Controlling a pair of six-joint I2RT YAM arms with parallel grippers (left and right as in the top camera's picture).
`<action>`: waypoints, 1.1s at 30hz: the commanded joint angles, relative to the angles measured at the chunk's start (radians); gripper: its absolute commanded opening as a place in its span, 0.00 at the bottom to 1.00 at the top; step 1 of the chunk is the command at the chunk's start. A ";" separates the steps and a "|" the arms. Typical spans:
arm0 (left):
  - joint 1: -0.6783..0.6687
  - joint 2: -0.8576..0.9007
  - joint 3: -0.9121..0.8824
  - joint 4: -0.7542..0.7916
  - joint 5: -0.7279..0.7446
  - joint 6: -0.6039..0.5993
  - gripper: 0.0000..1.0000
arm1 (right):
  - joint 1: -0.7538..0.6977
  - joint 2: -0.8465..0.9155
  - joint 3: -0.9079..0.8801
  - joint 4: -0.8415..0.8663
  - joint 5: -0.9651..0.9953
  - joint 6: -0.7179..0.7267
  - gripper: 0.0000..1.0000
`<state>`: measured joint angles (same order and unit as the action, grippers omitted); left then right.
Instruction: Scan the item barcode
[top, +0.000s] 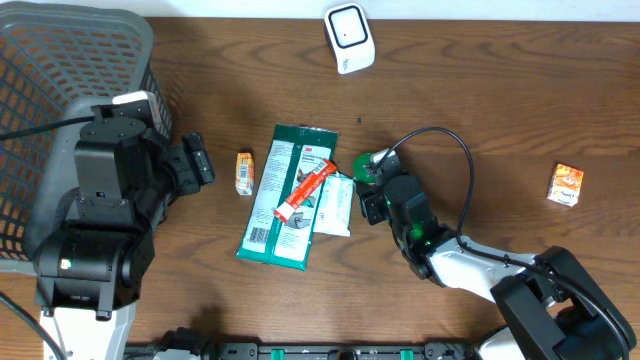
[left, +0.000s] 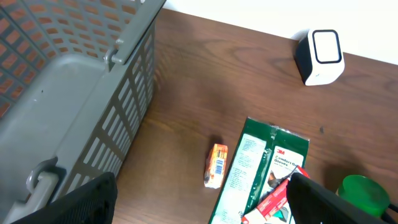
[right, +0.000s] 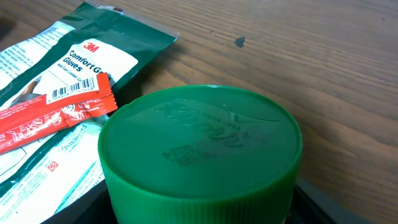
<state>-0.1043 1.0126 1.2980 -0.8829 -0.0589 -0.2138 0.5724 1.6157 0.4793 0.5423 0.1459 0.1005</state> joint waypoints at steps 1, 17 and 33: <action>0.006 0.000 0.010 0.000 -0.006 -0.006 0.87 | -0.002 -0.001 0.003 -0.005 -0.002 -0.012 0.48; 0.006 -0.001 0.010 0.000 -0.006 -0.006 0.87 | -0.002 -0.001 0.004 -0.004 -0.002 -0.012 0.99; 0.006 0.000 0.010 0.000 -0.006 -0.006 0.87 | -0.003 -0.352 0.013 -0.169 -0.136 -0.012 0.99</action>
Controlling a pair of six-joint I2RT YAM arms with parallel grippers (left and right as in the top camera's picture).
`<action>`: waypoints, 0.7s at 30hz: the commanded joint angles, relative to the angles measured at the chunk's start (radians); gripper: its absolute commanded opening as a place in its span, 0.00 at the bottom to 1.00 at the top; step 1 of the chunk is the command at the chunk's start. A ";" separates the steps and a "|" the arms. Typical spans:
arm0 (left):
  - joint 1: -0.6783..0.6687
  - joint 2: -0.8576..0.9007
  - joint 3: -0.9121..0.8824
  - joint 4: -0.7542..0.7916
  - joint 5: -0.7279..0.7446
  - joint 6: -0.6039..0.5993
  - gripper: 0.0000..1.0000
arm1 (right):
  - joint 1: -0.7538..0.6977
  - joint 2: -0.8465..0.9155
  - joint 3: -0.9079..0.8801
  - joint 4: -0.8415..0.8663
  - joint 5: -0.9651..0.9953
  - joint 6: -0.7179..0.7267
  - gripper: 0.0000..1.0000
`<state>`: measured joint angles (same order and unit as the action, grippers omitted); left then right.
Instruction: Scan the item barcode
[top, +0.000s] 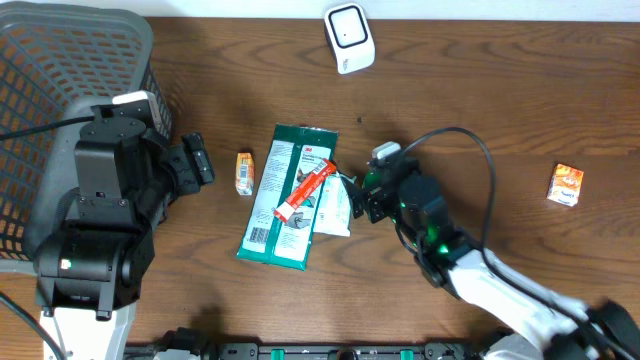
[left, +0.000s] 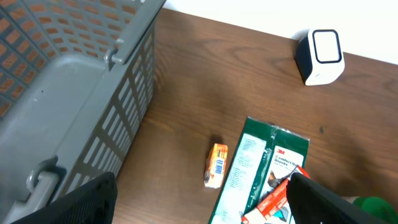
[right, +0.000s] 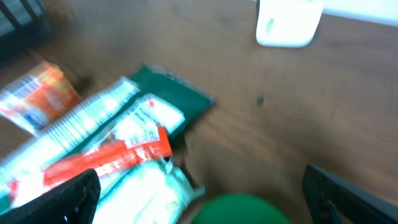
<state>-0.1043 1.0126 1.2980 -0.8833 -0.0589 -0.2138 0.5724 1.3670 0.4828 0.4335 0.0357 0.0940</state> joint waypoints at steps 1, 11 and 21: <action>0.006 0.000 0.010 0.001 -0.006 -0.006 0.87 | -0.004 -0.135 0.017 -0.100 -0.025 -0.006 0.99; 0.006 -0.001 0.010 0.001 -0.006 -0.006 0.87 | -0.070 -0.235 0.338 -0.776 0.002 -0.005 0.99; 0.006 -0.001 0.010 0.001 -0.006 -0.006 0.87 | -0.163 -0.115 0.667 -1.178 -0.050 0.051 0.99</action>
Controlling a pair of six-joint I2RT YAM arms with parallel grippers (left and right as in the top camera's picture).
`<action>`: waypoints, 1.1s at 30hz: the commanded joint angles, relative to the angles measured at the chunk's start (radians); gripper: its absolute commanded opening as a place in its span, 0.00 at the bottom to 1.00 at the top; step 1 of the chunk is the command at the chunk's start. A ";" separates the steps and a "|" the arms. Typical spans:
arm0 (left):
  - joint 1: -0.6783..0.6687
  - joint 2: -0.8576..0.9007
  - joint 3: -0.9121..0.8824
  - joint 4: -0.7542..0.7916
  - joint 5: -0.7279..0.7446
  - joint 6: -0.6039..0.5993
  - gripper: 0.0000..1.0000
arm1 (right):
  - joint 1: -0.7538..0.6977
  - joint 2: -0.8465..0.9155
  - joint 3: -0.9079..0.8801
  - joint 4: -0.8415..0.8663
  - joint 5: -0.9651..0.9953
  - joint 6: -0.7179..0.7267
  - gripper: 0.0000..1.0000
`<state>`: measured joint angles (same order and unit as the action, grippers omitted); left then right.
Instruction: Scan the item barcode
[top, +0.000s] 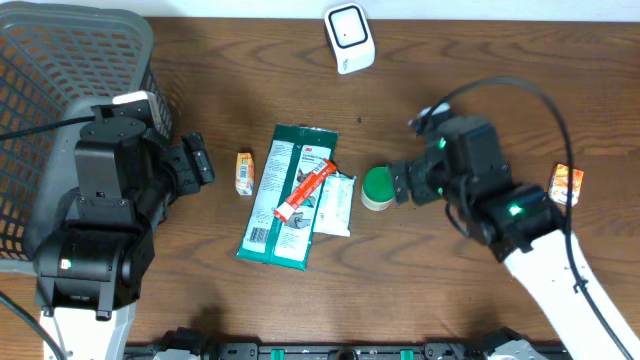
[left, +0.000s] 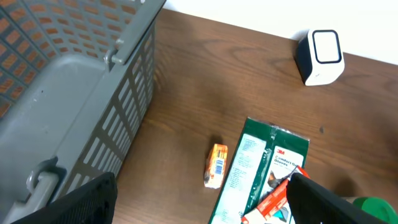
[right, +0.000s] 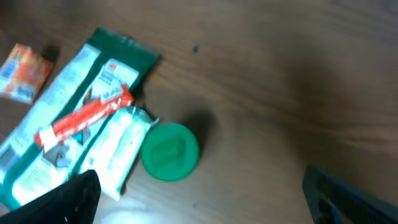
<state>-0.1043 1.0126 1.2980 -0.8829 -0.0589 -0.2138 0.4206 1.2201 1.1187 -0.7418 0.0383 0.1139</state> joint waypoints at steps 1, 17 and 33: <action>0.006 0.000 0.010 0.000 -0.006 -0.006 0.87 | -0.011 0.040 0.031 0.010 -0.074 0.031 0.99; 0.006 0.000 0.010 0.000 -0.006 -0.006 0.87 | 0.008 0.276 0.003 0.008 -0.111 0.065 0.99; 0.006 0.000 0.010 0.000 -0.006 -0.006 0.87 | 0.065 0.490 0.003 0.043 -0.134 -0.131 0.95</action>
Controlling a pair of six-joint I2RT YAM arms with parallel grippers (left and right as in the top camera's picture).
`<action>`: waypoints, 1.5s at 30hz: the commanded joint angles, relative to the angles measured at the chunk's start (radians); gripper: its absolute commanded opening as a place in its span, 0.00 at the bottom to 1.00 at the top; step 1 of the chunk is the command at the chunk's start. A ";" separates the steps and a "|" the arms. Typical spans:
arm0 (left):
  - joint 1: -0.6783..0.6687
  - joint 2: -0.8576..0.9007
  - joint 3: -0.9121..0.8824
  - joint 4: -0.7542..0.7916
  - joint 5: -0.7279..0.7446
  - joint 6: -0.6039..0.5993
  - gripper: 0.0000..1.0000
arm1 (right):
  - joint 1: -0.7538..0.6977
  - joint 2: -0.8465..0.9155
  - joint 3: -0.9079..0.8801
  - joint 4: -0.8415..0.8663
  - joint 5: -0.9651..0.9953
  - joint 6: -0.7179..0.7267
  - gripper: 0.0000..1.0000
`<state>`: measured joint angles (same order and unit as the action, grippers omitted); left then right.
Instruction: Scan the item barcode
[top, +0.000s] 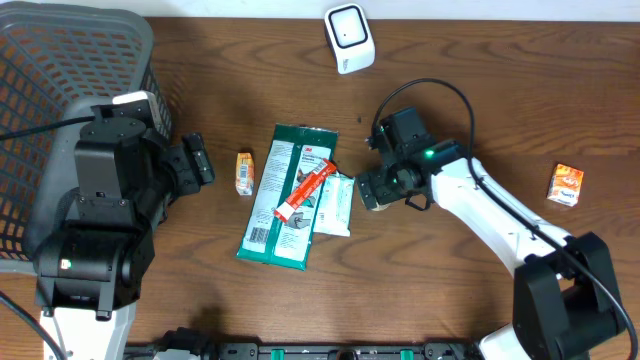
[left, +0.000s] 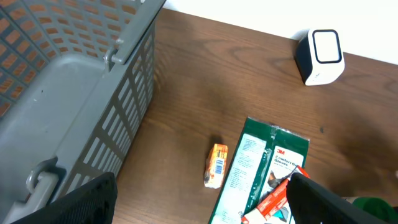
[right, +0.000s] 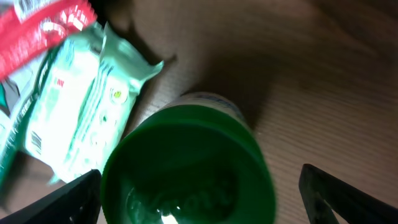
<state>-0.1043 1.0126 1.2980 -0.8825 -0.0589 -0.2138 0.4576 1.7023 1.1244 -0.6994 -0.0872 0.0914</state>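
A jar with a green lid (right: 186, 168) stands on the brown table (top: 480, 90), just right of a white-green pouch (top: 335, 205). My right gripper (right: 199, 202) hangs straight over it, open, with a dark finger on either side of the lid and a gap to each. In the overhead view the right gripper (top: 380, 188) covers most of the jar (top: 371, 201). The white scanner (top: 348, 37) stands at the table's far edge. My left gripper (left: 202, 202) is open and empty, raised near the basket (left: 62, 93).
A green glove pack (top: 285, 200) lies mid-table with a red sachet (top: 305, 190) across it. A small orange box (top: 244, 172) lies left of the pack, and another orange box (top: 565, 184) lies far right. The grey basket (top: 60, 70) fills the left side.
My right gripper was raised to the right of the jar. Now it is low over the jar with its fingers on either side of the lid. The left arm has not moved.
First the green lid filled the right wrist view, close between the fingers. Then the gripper was higher, with the lid at the view's bottom edge. Then the jar stood alone beside the pouch with the arm to its right. Now the gripper straddles the lid again.
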 joint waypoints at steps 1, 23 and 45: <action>0.006 0.000 0.010 0.000 -0.006 -0.006 0.87 | 0.033 0.007 -0.003 0.001 -0.008 -0.132 0.95; 0.006 0.000 0.010 0.000 -0.006 -0.006 0.87 | 0.053 0.018 0.224 -0.079 0.030 -0.295 0.92; 0.006 0.000 0.010 0.000 -0.006 -0.006 0.87 | 0.055 0.233 0.221 -0.148 0.082 -0.333 0.80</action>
<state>-0.1043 1.0126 1.2980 -0.8829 -0.0589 -0.2138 0.4973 1.9312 1.3403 -0.8303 -0.0460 -0.2245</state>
